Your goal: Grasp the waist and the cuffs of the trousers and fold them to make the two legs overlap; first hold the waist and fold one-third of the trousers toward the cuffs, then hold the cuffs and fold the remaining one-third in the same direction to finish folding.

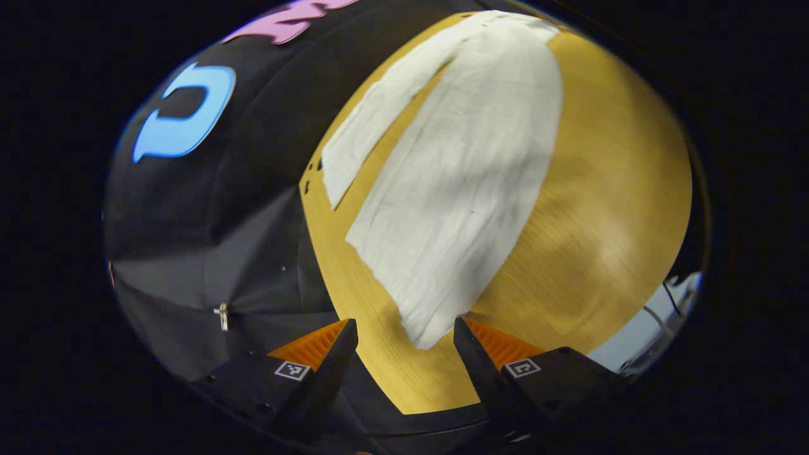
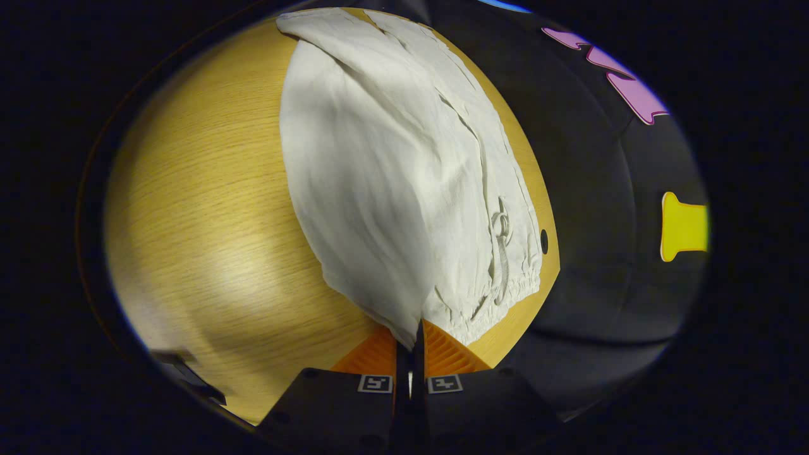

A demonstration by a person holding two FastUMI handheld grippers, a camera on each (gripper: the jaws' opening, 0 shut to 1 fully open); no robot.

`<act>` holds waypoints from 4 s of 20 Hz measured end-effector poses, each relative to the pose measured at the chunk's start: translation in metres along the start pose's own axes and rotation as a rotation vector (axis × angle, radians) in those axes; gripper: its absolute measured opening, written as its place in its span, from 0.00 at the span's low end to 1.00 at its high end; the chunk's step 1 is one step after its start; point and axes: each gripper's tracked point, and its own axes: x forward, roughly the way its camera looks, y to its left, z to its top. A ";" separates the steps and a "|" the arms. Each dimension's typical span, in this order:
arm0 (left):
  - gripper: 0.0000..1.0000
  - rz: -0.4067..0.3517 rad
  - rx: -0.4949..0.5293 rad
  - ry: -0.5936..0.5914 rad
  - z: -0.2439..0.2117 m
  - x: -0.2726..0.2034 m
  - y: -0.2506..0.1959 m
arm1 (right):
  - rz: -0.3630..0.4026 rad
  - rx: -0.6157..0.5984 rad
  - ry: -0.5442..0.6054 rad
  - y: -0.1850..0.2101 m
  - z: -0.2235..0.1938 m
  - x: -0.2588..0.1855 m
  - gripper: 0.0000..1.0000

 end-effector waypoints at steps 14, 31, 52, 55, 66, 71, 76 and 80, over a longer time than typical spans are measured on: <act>0.33 -0.111 0.242 0.024 0.001 0.041 -0.017 | -0.060 -0.128 0.015 0.001 -0.002 0.000 0.05; 0.06 0.107 0.073 0.080 0.010 0.029 0.040 | -0.143 -0.054 0.016 -0.021 -0.005 -0.008 0.05; 0.07 0.419 -0.002 -0.013 0.124 0.061 0.232 | -0.399 0.205 -0.049 -0.203 0.054 -0.019 0.05; 0.06 0.418 -0.142 0.002 0.143 0.089 0.251 | -0.429 0.317 -0.050 -0.229 0.065 -0.001 0.10; 0.06 0.294 -0.463 -0.014 0.216 0.202 0.262 | -0.355 0.648 0.008 -0.252 0.065 0.054 0.05; 0.22 0.253 -0.567 -0.025 0.219 0.216 0.238 | -0.313 0.789 0.018 -0.248 0.052 0.054 0.21; 0.95 0.260 -0.697 -0.067 0.204 0.191 0.247 | -0.270 1.122 -0.070 -0.246 0.057 0.038 0.99; 0.95 0.281 -0.824 -0.150 0.195 0.145 0.262 | -0.321 1.433 -0.205 -0.256 0.051 0.014 0.98</act>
